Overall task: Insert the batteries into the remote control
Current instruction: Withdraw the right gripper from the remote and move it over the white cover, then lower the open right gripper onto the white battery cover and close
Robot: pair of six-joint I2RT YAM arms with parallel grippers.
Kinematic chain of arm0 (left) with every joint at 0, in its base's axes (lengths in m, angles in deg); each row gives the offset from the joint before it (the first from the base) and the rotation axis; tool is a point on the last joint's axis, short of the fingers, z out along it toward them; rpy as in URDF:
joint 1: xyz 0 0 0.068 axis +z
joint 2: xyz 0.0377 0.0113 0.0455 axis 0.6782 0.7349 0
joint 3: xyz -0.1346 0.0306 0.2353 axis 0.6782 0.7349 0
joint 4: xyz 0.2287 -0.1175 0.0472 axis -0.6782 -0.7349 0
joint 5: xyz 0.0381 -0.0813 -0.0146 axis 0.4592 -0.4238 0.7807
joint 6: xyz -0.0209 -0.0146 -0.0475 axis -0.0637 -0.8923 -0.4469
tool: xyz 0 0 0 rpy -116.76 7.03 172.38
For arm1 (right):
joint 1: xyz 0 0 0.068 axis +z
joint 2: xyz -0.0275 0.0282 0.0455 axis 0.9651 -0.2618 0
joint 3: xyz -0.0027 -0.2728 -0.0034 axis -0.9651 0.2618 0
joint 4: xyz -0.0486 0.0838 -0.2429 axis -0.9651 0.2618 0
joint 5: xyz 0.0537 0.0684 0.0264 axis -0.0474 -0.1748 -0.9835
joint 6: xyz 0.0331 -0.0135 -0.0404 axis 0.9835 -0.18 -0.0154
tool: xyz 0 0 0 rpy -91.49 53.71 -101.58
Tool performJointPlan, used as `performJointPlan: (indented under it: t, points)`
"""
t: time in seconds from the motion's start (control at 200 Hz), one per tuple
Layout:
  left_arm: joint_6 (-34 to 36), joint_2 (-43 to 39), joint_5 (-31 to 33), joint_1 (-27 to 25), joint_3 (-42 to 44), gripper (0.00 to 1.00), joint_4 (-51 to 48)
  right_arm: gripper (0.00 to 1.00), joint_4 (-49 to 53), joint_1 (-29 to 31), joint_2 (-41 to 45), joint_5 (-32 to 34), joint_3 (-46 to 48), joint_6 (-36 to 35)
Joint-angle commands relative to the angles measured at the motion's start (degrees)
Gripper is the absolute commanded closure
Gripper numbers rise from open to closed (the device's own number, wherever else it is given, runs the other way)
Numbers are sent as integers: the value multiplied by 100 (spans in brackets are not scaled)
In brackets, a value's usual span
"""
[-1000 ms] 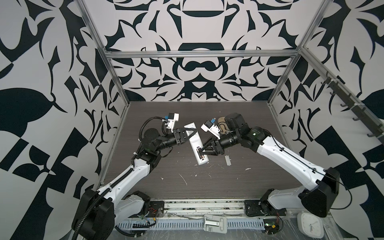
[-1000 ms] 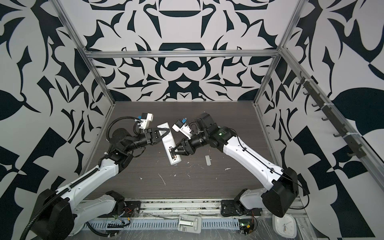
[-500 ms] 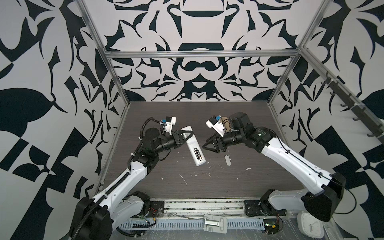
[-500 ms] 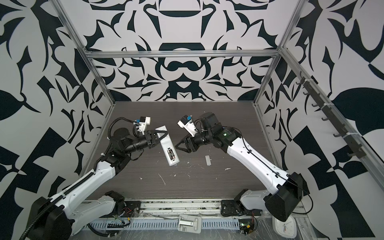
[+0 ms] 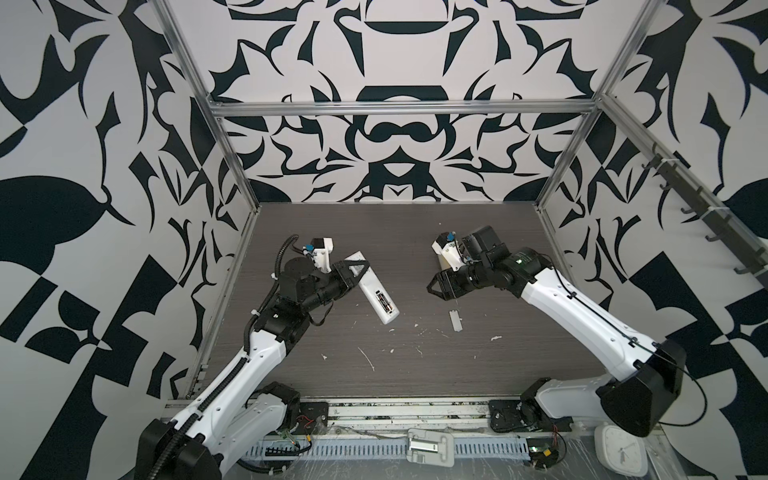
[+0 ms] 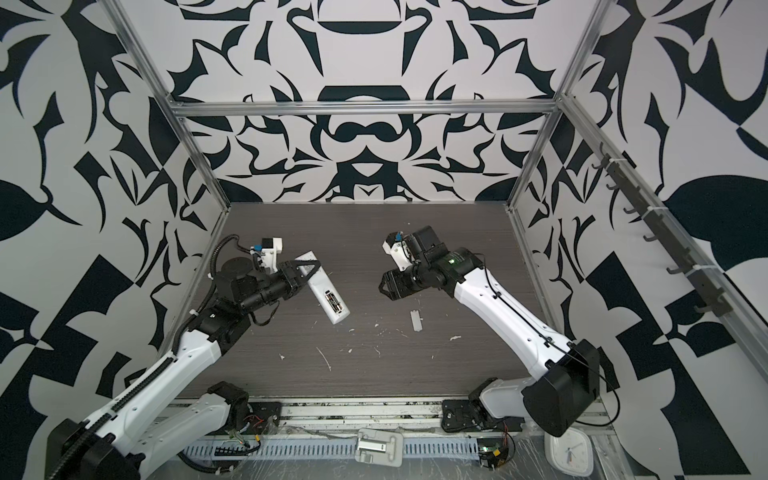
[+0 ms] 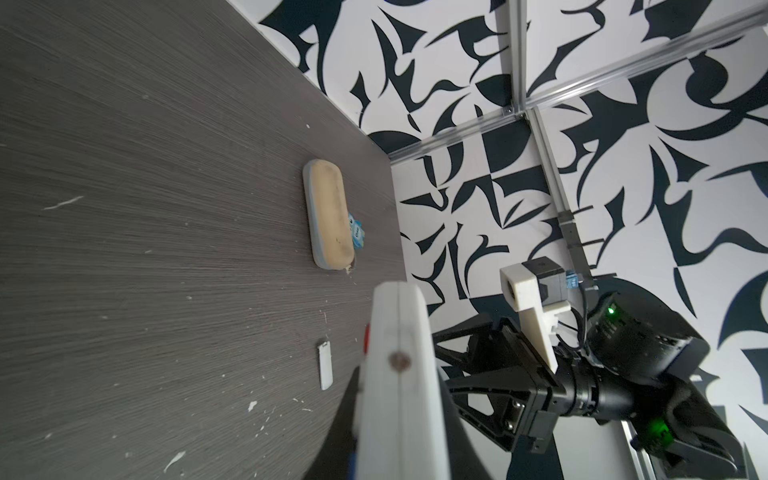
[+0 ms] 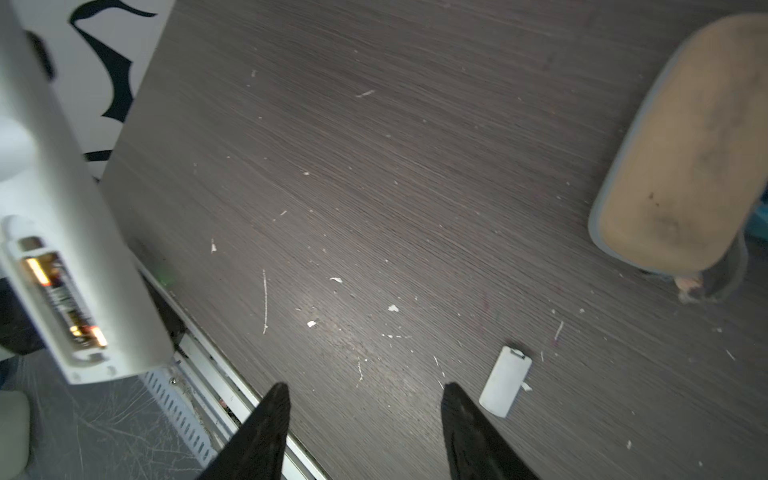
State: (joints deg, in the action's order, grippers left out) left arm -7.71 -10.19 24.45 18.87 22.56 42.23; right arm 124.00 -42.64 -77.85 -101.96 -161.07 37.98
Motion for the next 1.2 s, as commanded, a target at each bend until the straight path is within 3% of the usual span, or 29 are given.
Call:
performJointPlan:
  t: [0.0,0.32,0.715,0.925,1.035,1.2]
  points:
    - [-6,-272,561,27,-254,100,-558,35,468,-120,-15,557,-228,308]
    - [28,-160,1438,76,-1369,100,-3306,30,684,-379,-173,1043,220,809]
    - [-645,256,2091,101,-2052,100,-4982,28,1231,-392,-905,1280,-70,1449]
    - [-750,507,2129,288,-2315,100,-5888,27,1291,-380,-752,1271,290,2060]
    - [-563,555,2087,293,-2375,100,-5896,26,1453,-381,-792,1417,280,2216]
    - [-534,465,1887,294,-2017,100,-5063,27,1336,-370,-1011,1225,224,2370]
